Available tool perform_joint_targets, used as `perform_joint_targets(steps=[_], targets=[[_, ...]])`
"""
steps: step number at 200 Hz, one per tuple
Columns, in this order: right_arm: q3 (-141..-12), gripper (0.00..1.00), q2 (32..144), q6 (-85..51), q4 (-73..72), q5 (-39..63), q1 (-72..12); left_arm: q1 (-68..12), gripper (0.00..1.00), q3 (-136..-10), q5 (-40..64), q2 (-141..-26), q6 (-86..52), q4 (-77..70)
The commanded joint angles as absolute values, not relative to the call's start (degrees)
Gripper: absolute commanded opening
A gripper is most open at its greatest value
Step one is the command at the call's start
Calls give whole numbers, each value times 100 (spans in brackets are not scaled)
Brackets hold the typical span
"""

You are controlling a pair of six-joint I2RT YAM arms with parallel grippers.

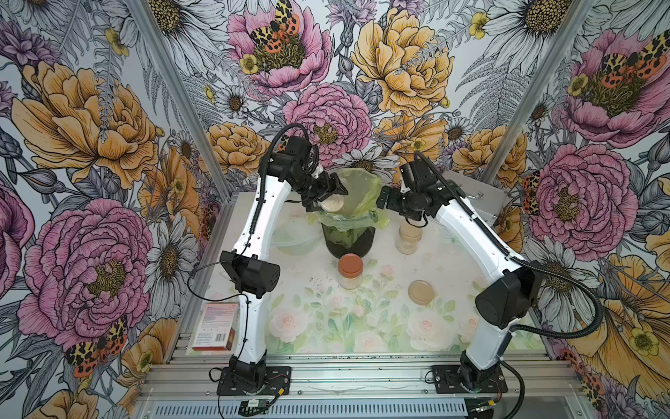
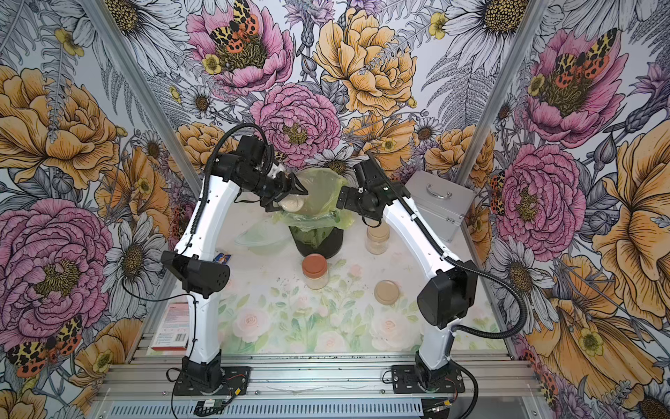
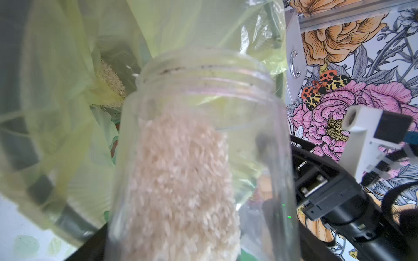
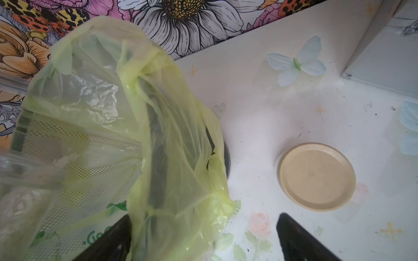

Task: Empty moldy rice from jars
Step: Adjust the trash bin at the center of the board.

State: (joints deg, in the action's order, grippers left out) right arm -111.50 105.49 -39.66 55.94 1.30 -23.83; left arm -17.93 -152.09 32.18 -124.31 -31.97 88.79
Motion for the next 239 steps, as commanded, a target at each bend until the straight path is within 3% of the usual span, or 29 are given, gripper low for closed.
perform_joint_targets(steps=[1, 58, 159, 212, 239], targets=[[-11655, 100, 10855, -4104, 5493, 109, -2435, -1750, 0, -15450, 3806, -12427, -3386, 8837], [-12130, 93, 11377, -4290, 5511, 139, -2453, -1638, 0, -15879, 4236, -12661, -3703, 8826], [-12184, 34, 11616, -4493, 5511, 745, -2516, -1529, 0, -16150, 4593, -12656, -4212, 8792], [-12027, 20, 11408, -4758, 5528, 1204, -2560, -1412, 0, -16289, 5052, -12655, -4721, 8669], [-12220, 19, 11445, -4877, 5724, 1393, -2580, -1288, 0, -16303, 5256, -12656, -4969, 8567]])
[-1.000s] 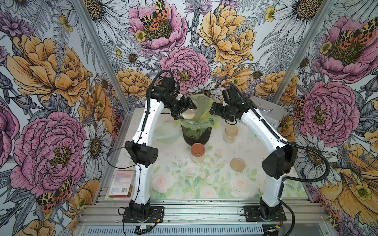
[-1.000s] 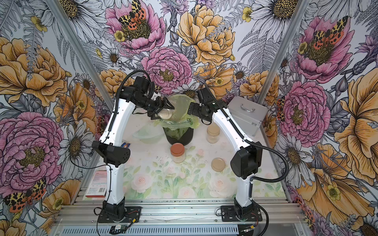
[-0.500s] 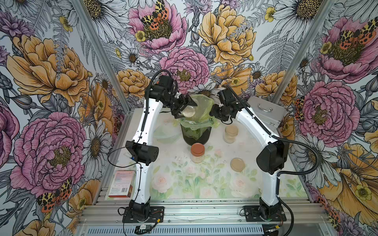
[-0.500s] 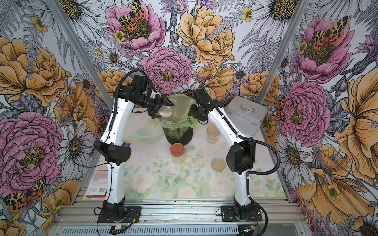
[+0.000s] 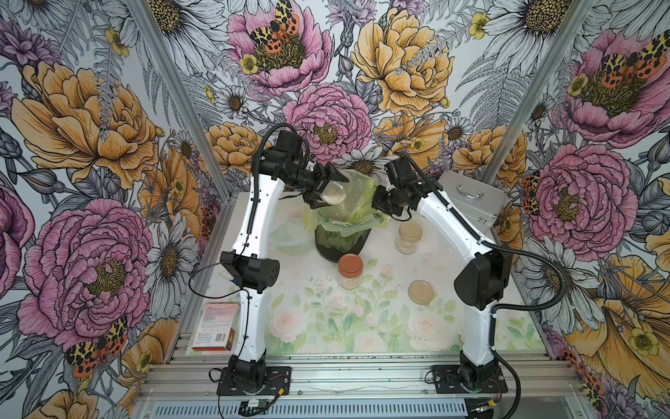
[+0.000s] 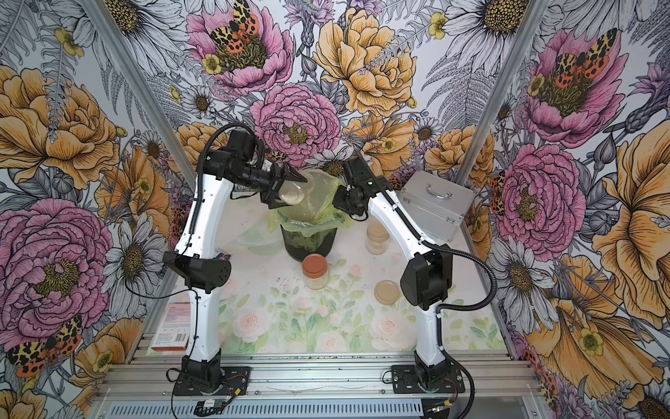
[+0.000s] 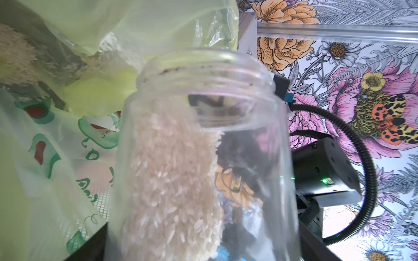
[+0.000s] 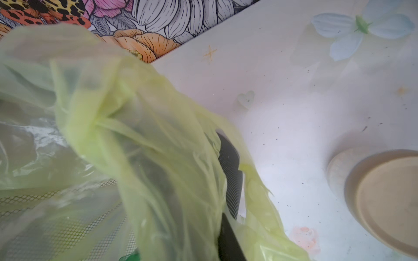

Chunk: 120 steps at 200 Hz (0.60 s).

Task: Empty moldy rice from jars
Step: Adjust the trash bin at the center of the board.

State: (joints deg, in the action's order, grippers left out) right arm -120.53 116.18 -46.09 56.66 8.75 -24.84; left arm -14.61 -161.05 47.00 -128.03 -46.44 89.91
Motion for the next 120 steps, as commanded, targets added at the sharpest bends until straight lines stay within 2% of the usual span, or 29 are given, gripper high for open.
perform_joint_targets(steps=[1, 62, 120], targets=[[-12231, 19, 11448, -4873, 5745, 1395, -2582, -1277, 0, -16303, 5265, -12656, -4972, 8559], [-13010, 20, 11651, -4628, 6677, 1161, -2671, -1089, 0, -16078, 5593, -12562, -5183, 8464], [-13107, 39, 11781, -4465, 6847, 1072, -2775, -1167, 0, -15016, 5679, -11982, -4977, 8470]])
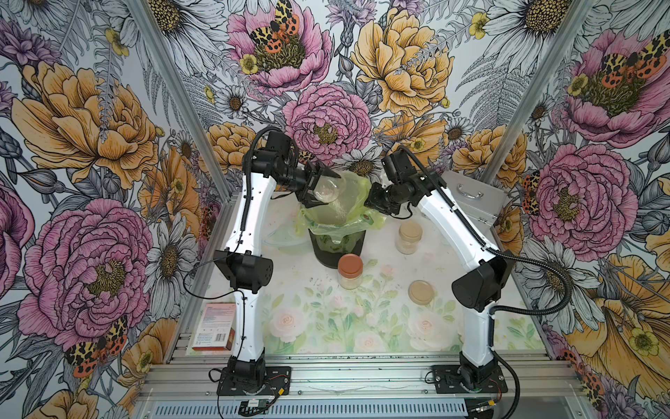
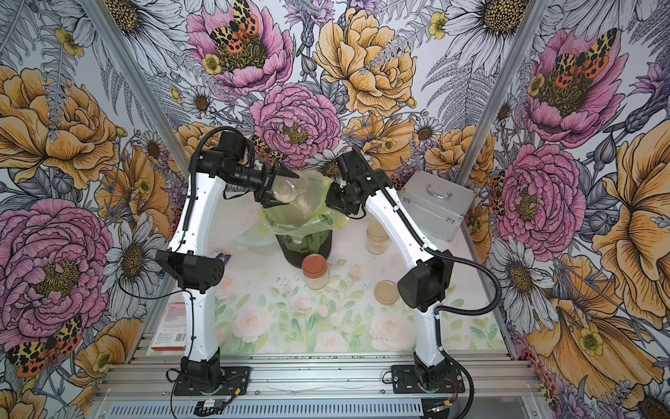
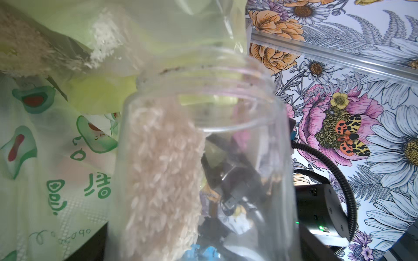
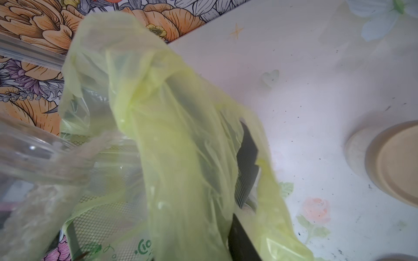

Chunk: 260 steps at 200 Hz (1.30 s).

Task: Empty moldy rice from jars
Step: Adjust the trash bin at the center of the board.

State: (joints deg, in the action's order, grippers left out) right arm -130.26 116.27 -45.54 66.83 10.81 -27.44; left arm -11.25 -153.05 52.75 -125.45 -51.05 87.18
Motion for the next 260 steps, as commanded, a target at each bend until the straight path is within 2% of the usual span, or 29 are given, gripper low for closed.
perform_joint_targets(steps=[1, 20, 73, 82, 136, 260], targets=[[-13106, 39, 11784, -4469, 6847, 1077, -2776, -1168, 0, -15001, 5683, -11972, -4976, 8472], [-13078, 48, 11781, -4428, 6855, 1055, -2786, -1165, 0, -14932, 5695, -11920, -4957, 8473], [-13082, 94, 11694, -4289, 6855, 1072, -2786, -1178, 0, -14787, 5760, -11850, -5037, 8511], [-13085, 99, 11665, -4280, 6855, 1090, -2786, -1178, 0, -14727, 5778, -11829, -5055, 8517], [-13048, 100, 11370, -4257, 6852, 1051, -2786, -1085, 0, -14381, 6100, -11764, -5089, 8828], [-13018, 100, 10828, -3649, 6778, 787, -2956, -942, 0, -14614, 6430, -12234, -4964, 9641]])
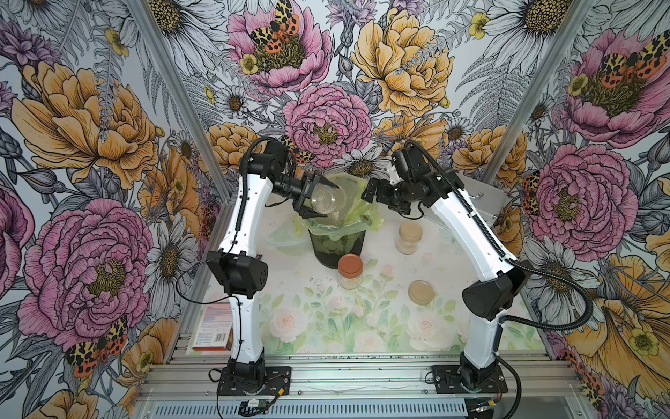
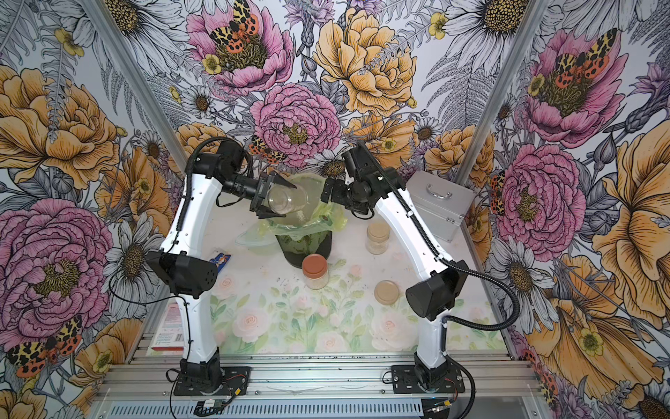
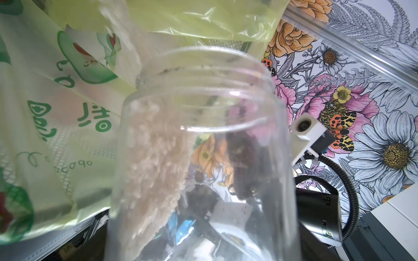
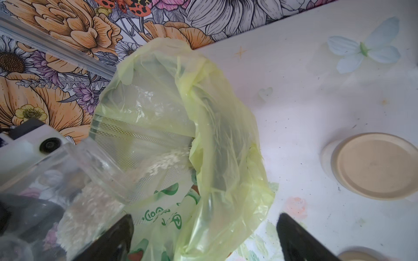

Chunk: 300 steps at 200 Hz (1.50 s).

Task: Empty moldy rice from jars
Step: Adjust the trash bin at the center of the board.

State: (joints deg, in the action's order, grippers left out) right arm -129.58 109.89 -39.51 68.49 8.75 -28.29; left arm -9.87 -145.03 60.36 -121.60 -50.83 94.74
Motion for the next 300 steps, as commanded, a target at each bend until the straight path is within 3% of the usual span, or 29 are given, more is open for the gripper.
perform_joint_targets(steps=[1, 131, 236, 300], targets=[[-13022, 100, 10824, -3640, 6777, 789, -2959, -945, 0, -14619, 6432, -12238, -4965, 9646], [-13131, 99, 10749, -3612, 6592, 765, -3320, -1026, 0, -14924, 6308, -12489, -5032, 9789], [-13175, 99, 10745, -3628, 6521, 889, -3374, -1127, 0, -14434, 6118, -12416, -4466, 10152], [-13166, 99, 10689, -3639, 6521, 889, -3401, -1149, 0, -15332, 6194, -12821, -4922, 10191]])
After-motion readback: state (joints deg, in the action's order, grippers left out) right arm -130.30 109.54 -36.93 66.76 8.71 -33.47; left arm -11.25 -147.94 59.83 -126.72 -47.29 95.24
